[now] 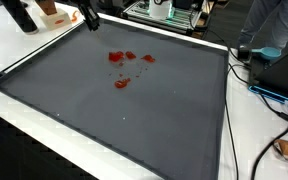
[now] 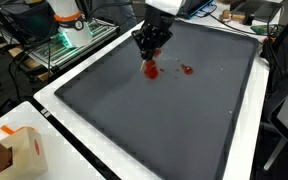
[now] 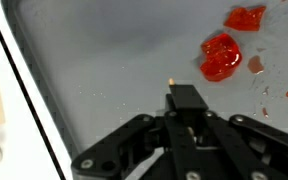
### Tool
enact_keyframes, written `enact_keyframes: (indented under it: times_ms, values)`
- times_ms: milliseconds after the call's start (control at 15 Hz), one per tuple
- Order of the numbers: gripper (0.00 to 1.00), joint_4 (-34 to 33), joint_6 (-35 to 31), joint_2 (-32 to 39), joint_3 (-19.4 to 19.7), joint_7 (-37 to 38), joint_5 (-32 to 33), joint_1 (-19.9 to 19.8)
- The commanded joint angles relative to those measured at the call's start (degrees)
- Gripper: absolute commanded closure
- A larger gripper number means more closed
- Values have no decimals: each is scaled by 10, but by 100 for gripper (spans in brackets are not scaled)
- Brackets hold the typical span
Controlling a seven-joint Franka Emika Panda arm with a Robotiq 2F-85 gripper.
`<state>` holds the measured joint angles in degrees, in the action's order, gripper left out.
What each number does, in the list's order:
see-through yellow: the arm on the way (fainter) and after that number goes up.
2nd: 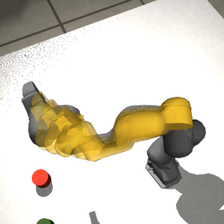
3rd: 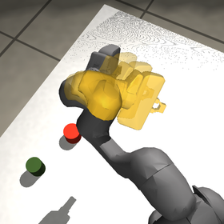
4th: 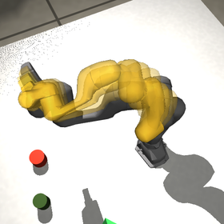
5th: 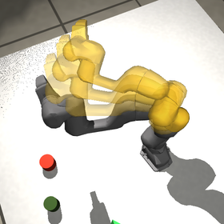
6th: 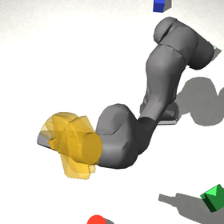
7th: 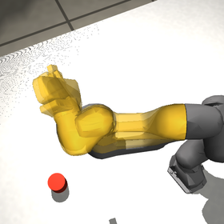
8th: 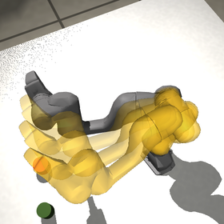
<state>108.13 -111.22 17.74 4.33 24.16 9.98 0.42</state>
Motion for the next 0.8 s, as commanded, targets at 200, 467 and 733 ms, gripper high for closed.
enact_keyframes:
  times_ms: [200, 467, 733]
  values:
    - [97, 10, 20, 14, 19, 117, 97, 34]
    - [97, 4, 42, 38, 23, 183, 151, 48]
    - [97, -4, 70, 64, 24, 233, 190, 59]
